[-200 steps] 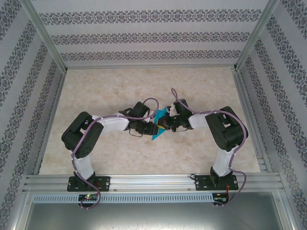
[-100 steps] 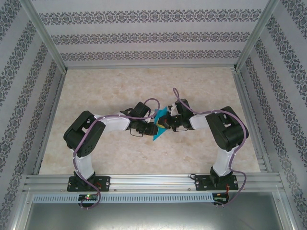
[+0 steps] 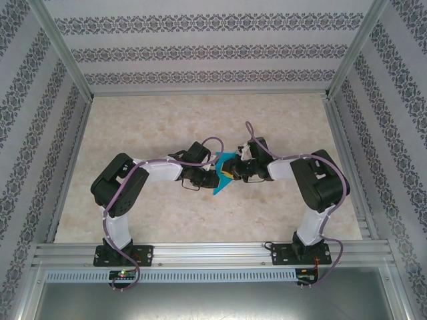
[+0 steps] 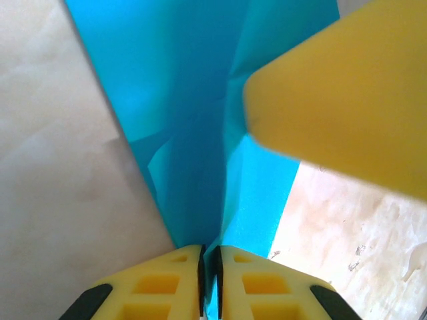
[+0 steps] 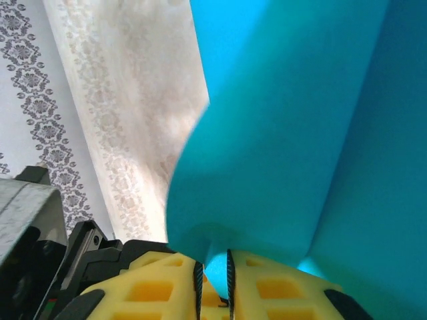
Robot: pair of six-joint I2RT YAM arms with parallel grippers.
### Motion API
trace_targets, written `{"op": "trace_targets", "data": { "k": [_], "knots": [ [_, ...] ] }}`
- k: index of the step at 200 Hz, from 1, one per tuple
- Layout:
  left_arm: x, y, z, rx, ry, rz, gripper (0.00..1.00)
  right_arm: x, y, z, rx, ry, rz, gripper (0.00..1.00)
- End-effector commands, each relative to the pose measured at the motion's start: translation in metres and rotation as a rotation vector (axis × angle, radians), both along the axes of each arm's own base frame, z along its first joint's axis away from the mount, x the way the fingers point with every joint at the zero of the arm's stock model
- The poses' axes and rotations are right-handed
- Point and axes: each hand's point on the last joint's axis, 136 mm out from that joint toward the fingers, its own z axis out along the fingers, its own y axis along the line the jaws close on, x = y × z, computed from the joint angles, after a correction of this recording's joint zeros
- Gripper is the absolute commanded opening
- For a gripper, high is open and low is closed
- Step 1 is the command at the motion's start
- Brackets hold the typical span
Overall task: Fold a paper plane with a square sheet of paper (pick it up from the middle)
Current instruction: Fourth fold the wing at the center of the table.
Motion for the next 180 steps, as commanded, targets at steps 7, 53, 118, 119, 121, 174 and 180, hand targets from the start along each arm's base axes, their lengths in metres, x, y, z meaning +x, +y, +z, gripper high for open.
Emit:
{"op": "trace_targets", "data": {
  "k": [7,53,118,119,121,174,180],
  "knots": [
    [-0.006,0.005,-0.012,0.047,-0.007,-0.025,0.15,-0.002,-0.017,0.007,-0.057,-0.038,0.005,0.23],
    [-0.008,0.009,-0.016,0.055,-0.005,-0.019,0.13,0.003,-0.027,0.012,-0.103,-0.057,0.013,0.25],
    [-0.010,0.014,-0.018,0.072,-0.011,-0.014,0.12,0.013,-0.032,0.025,-0.093,-0.109,-0.002,0.34],
    [-0.010,0.014,-0.018,0.071,-0.011,-0.014,0.12,0.013,-0.032,0.026,-0.091,-0.110,-0.002,0.34],
    [-0.010,0.014,-0.018,0.071,-0.011,-0.014,0.12,0.014,-0.032,0.027,-0.089,-0.111,-0.004,0.34],
    [-0.011,0.014,-0.018,0.068,-0.011,-0.018,0.12,0.016,-0.039,0.033,-0.092,-0.124,-0.020,0.31],
    [-0.010,0.013,-0.017,0.065,-0.014,-0.018,0.12,0.017,-0.037,0.031,-0.090,-0.120,-0.016,0.30]
  ]
}}
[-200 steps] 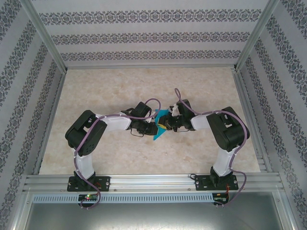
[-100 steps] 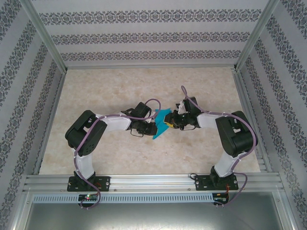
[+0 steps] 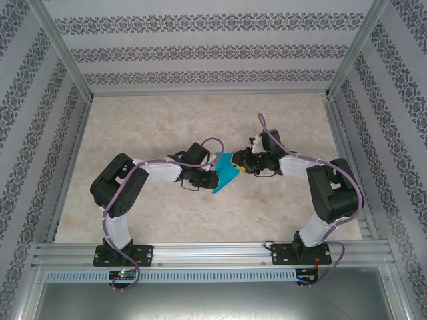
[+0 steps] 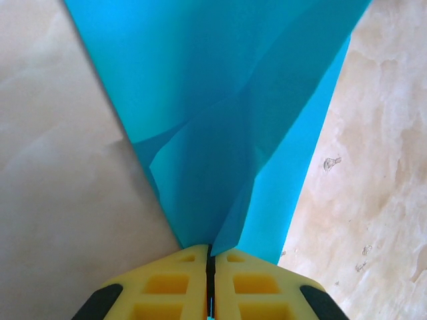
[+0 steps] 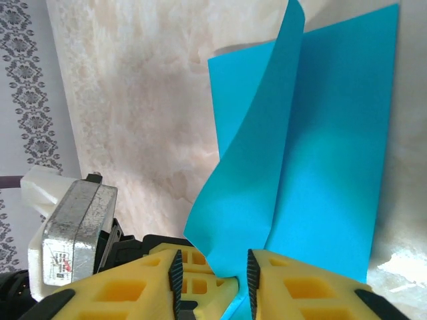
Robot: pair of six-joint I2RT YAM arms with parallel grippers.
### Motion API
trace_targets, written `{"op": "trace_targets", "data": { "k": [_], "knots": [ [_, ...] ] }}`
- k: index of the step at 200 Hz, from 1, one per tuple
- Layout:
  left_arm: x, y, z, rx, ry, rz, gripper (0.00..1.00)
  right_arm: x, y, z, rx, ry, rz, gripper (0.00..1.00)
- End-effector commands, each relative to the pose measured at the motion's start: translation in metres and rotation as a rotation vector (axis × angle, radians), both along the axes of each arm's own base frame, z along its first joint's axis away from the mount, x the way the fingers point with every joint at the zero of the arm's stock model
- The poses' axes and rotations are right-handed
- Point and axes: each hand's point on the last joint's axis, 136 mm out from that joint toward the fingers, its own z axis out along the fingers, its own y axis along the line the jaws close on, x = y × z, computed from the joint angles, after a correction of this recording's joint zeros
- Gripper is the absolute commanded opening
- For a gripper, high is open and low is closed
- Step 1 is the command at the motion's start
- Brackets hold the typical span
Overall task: Fold a paper plane with a square sheet of paper (pick it up from the middle)
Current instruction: Fourth fold the wing at the center of the table.
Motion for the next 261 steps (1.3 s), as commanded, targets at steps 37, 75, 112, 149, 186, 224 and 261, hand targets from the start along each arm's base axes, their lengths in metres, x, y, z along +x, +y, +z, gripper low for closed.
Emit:
{"op": "trace_targets", "data": {
  "k": [37,75,112,149,186,224,261],
  "knots": [
    [-0.013,0.012,-0.016,0.064,0.014,-0.016,0.12,0.007,0.017,-0.001,0.001,-0.012,0.044,0.22],
    [-0.012,0.012,-0.013,0.060,0.006,-0.020,0.13,0.013,0.033,-0.013,-0.010,0.018,0.079,0.17],
    [-0.015,0.013,-0.014,0.060,0.005,-0.022,0.14,0.016,0.045,-0.024,-0.014,0.037,0.103,0.15],
    [-0.016,0.014,-0.015,0.062,0.012,-0.027,0.17,0.015,0.053,-0.033,-0.017,0.051,0.121,0.14],
    [-0.015,0.011,-0.010,0.053,0.007,-0.031,0.20,0.014,0.059,-0.041,-0.018,0.068,0.136,0.13],
    [-0.014,0.008,-0.001,0.033,0.001,-0.032,0.24,0.012,0.061,-0.048,-0.033,0.078,0.144,0.12],
    [-0.013,0.008,0.014,0.016,-0.014,-0.033,0.28,0.012,0.062,-0.057,-0.043,0.089,0.151,0.12]
  ]
}}
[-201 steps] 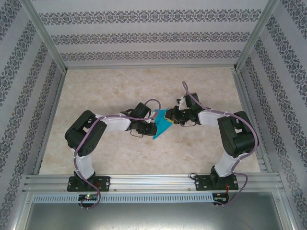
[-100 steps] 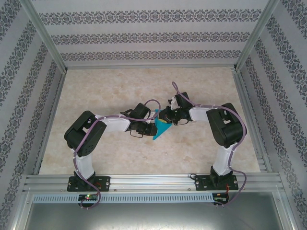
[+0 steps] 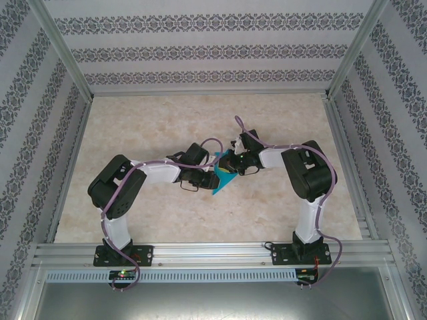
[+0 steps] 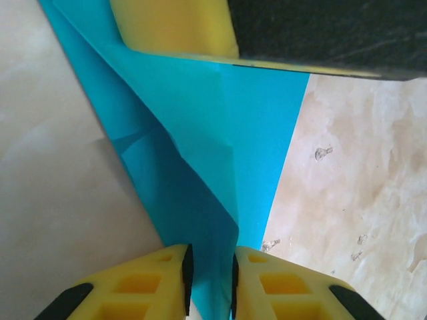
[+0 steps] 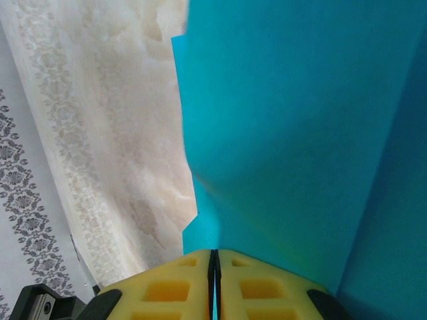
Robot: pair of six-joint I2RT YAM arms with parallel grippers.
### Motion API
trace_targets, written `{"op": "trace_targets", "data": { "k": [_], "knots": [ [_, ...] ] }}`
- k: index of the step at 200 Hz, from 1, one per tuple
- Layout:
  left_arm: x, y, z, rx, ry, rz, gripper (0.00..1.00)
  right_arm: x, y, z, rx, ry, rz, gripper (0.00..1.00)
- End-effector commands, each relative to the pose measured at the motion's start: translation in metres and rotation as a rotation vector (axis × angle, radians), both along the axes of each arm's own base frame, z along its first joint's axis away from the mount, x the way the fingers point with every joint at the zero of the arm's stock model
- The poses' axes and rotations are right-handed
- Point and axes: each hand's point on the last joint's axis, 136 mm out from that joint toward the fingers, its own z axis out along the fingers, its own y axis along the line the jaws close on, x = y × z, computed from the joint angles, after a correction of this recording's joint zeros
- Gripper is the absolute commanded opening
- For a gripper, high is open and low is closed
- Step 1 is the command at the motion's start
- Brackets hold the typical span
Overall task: Fold a paper plane with a square sheet of paper (pick it up from the middle)
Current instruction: Fourth fold the wing at the center of the table.
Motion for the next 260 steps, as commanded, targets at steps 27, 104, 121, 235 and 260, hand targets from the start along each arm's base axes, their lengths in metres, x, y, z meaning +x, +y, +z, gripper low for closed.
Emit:
{"op": "trace_targets", "data": {
  "k": [27,104,121,235,260],
  "knots": [
    [-0.006,0.007,0.018,0.021,-0.011,0.003,0.33,-0.002,0.007,-0.011,-0.010,0.002,0.039,0.12],
    [0.027,0.008,0.040,0.008,-0.040,0.131,0.39,-0.006,0.008,-0.018,-0.011,0.017,0.056,0.11],
    [0.033,0.008,0.035,0.017,-0.037,0.151,0.39,-0.006,0.008,-0.017,-0.010,0.015,0.055,0.12],
    [0.036,0.003,0.004,0.040,0.009,0.109,0.39,-0.008,0.009,-0.011,0.010,0.009,0.046,0.11],
    [0.035,0.011,-0.005,0.088,0.010,0.110,0.37,-0.005,0.009,-0.006,0.021,-0.001,0.040,0.11]
  ]
}}
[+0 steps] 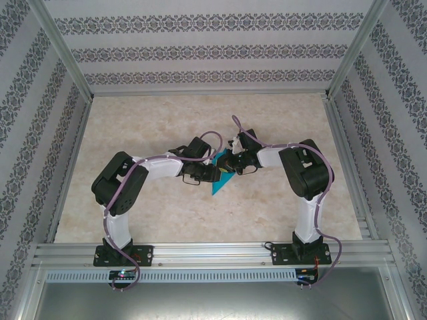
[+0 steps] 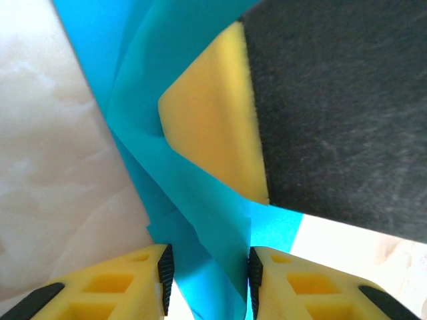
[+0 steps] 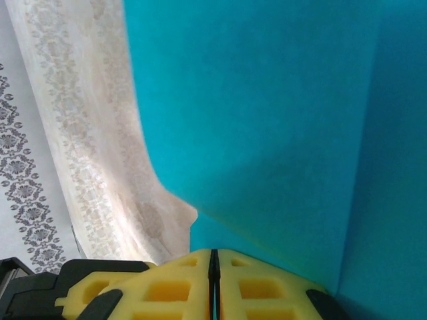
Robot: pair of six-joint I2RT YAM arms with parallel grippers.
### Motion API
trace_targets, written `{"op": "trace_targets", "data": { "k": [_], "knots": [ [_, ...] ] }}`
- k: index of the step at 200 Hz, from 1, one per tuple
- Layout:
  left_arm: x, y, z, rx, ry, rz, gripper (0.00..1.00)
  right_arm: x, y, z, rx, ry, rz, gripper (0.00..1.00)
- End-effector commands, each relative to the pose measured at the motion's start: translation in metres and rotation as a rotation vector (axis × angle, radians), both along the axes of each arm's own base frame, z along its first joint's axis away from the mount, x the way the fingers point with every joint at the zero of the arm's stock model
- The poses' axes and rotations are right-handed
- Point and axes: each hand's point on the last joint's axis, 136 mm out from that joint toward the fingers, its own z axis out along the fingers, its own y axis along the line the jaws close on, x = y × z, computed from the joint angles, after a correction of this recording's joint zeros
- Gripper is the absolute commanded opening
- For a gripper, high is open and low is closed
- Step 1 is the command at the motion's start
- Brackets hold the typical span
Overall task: Fold a paper plane with a square sheet of paper (pick it up from the middle)
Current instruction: Fourth fold the wing at the center of the table.
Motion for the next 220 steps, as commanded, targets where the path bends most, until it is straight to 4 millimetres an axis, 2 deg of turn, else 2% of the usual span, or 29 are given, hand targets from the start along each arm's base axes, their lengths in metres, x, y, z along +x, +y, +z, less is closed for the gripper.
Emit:
{"op": "trace_targets", "data": {
  "k": [1,57,87,120,147,183,220],
  "knots": [
    [0.003,0.006,-0.007,0.033,0.009,-0.009,0.37,-0.007,0.002,-0.005,0.001,0.014,0.006,0.12],
    [0.001,0.009,-0.019,0.050,0.025,-0.014,0.26,-0.002,0.004,0.010,0.021,-0.014,-0.001,0.12],
    [0.000,0.010,-0.023,0.057,0.034,-0.019,0.21,0.001,0.005,0.020,0.032,-0.031,-0.005,0.16],
    [-0.003,0.011,-0.027,0.061,0.040,-0.027,0.19,0.003,0.004,0.031,0.041,-0.053,-0.012,0.17],
    [-0.004,0.011,-0.028,0.059,0.043,-0.028,0.18,0.003,-0.005,0.039,0.032,-0.069,-0.028,0.18],
    [-0.007,0.013,-0.029,0.061,0.047,-0.028,0.18,-0.007,-0.013,0.041,0.007,-0.063,-0.022,0.17],
    [-0.010,0.016,-0.032,0.070,0.051,-0.023,0.18,-0.021,-0.017,0.030,-0.040,-0.029,-0.010,0.15]
  ]
}}
